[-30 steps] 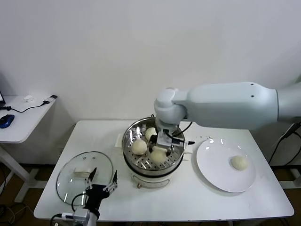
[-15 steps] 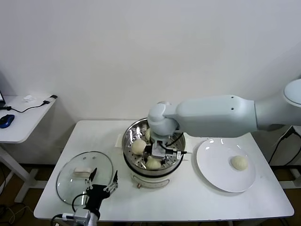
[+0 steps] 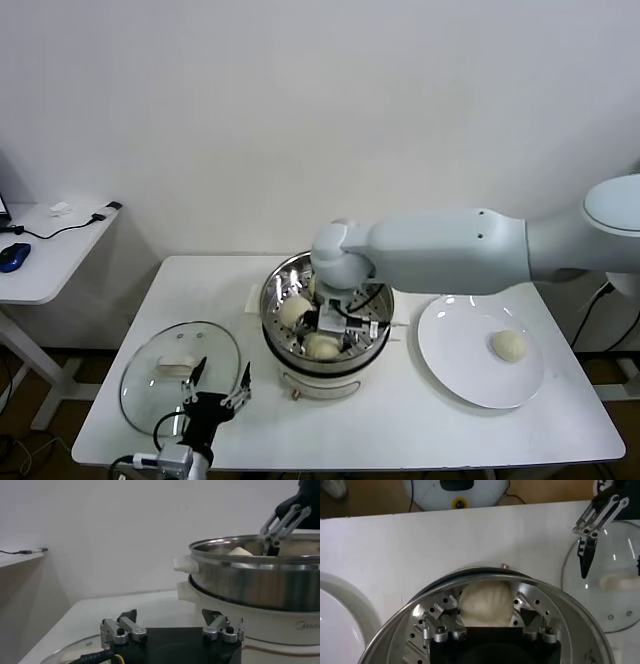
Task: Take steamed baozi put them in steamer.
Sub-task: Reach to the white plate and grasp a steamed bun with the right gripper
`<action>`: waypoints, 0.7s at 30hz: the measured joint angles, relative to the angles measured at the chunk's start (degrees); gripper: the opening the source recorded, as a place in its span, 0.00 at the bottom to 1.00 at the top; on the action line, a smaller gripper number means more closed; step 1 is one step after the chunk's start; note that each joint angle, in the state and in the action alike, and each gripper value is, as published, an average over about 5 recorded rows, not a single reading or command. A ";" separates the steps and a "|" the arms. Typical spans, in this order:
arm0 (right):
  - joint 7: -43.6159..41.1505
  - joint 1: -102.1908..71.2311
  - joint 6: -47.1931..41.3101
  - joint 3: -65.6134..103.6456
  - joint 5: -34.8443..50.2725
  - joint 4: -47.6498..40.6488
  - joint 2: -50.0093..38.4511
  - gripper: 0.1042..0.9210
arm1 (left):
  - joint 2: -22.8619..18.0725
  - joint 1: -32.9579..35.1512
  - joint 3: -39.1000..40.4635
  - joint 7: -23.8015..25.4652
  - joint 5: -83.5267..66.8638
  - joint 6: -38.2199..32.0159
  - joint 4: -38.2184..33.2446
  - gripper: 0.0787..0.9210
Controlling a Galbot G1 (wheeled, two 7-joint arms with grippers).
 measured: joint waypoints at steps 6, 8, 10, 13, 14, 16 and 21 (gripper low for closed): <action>-2.88 2.86 1.86 0.93 5.04 -2.10 -1.80 0.88 | 0.28 0.16 -0.12 0.05 0.37 -0.27 -0.03 0.88; -4.28 4.32 2.48 1.14 7.35 -3.30 -2.71 0.88 | 0.41 0.19 -0.16 0.09 0.40 -0.30 -0.12 0.88; -5.87 5.93 2.89 1.25 9.83 -4.76 -3.86 0.88 | 0.56 0.25 -0.25 0.12 0.38 -0.31 -0.26 0.88; -8.26 8.42 2.92 1.00 13.58 -7.38 -6.09 0.88 | 0.79 0.31 -0.40 0.15 0.27 -0.35 -0.38 0.88; -8.93 9.19 2.71 0.79 14.77 -8.35 -6.95 0.88 | 0.85 0.29 -0.43 0.15 0.24 -0.38 -0.38 0.88; -9.99 10.54 1.94 0.10 17.02 -10.47 -8.92 0.88 | 0.95 0.21 -0.46 0.16 0.19 -0.49 -0.37 0.88; -11.44 12.27 -1.16 -3.12 20.63 -15.18 -15.07 0.88 | 1.18 -0.02 -0.63 0.15 0.10 -0.64 -0.42 0.88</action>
